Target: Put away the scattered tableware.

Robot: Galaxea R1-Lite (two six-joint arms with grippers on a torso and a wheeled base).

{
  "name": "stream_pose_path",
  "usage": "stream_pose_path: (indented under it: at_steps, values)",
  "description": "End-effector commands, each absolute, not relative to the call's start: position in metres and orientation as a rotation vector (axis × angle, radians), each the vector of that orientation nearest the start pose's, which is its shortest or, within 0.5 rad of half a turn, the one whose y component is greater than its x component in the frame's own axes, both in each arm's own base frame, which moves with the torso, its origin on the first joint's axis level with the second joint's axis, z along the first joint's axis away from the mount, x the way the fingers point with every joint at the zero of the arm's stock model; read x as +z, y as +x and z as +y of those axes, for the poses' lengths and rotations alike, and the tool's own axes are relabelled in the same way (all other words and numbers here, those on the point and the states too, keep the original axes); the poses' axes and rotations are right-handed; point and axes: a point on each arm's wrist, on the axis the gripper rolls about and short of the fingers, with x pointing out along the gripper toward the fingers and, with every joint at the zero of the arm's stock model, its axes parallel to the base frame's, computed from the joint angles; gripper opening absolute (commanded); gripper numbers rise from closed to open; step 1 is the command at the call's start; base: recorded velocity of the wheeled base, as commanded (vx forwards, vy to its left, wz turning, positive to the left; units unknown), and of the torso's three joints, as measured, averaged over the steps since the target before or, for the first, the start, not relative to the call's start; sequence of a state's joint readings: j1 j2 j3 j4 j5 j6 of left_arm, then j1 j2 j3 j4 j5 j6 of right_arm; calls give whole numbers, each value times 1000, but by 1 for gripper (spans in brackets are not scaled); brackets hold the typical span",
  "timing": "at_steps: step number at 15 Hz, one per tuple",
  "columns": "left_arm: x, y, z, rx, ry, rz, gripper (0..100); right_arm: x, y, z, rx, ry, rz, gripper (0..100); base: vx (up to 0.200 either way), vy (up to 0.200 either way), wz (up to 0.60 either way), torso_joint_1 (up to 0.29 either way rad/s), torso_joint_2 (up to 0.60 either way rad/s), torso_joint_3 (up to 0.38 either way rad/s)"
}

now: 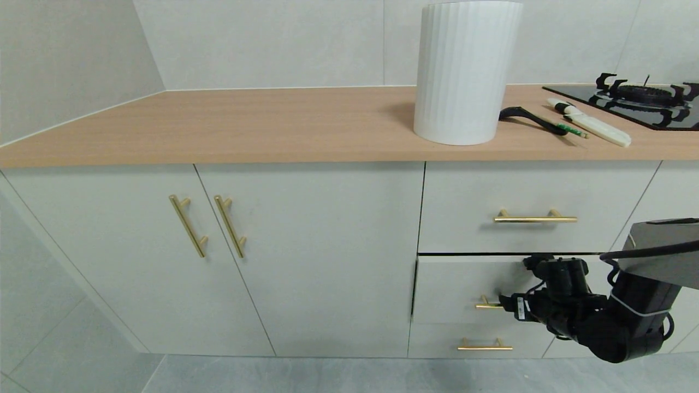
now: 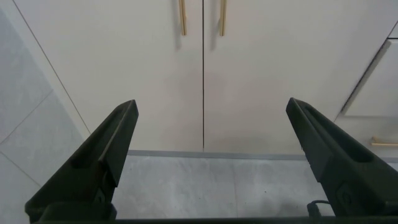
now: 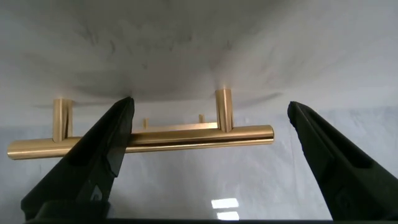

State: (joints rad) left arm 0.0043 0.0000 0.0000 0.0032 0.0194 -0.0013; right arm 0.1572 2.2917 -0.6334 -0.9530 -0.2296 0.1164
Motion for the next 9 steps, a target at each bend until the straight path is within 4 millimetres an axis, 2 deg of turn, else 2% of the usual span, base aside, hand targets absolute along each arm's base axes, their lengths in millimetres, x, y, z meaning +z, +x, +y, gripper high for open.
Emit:
stream_pose_path:
  at_steps: [1, 2, 3, 6, 9]
  values:
    - [75, -23, 0, 25, -2, 3, 100, 13, 317, 46, -83, -45, 719, 100, 0, 0, 0, 0, 0, 0]
    - [75, -23, 0, 25, -2, 3, 100, 28, 308, 46, -50, -46, 752, 100, 0, 0, 0, 0, 0, 0]
    - [75, -23, 0, 25, -2, 3, 100, 53, 293, 46, -2, -38, 797, 100, 0, 0, 0, 0, 0, 0]
    - [75, -23, 0, 25, -2, 3, 100, 104, 260, 47, 57, -74, 793, 100, 0, 0, 0, 0, 0, 0]
    - [75, -23, 0, 25, -2, 3, 100, 133, 242, 56, 100, -74, 695, 100, 0, 0, 0, 0, 0, 0]
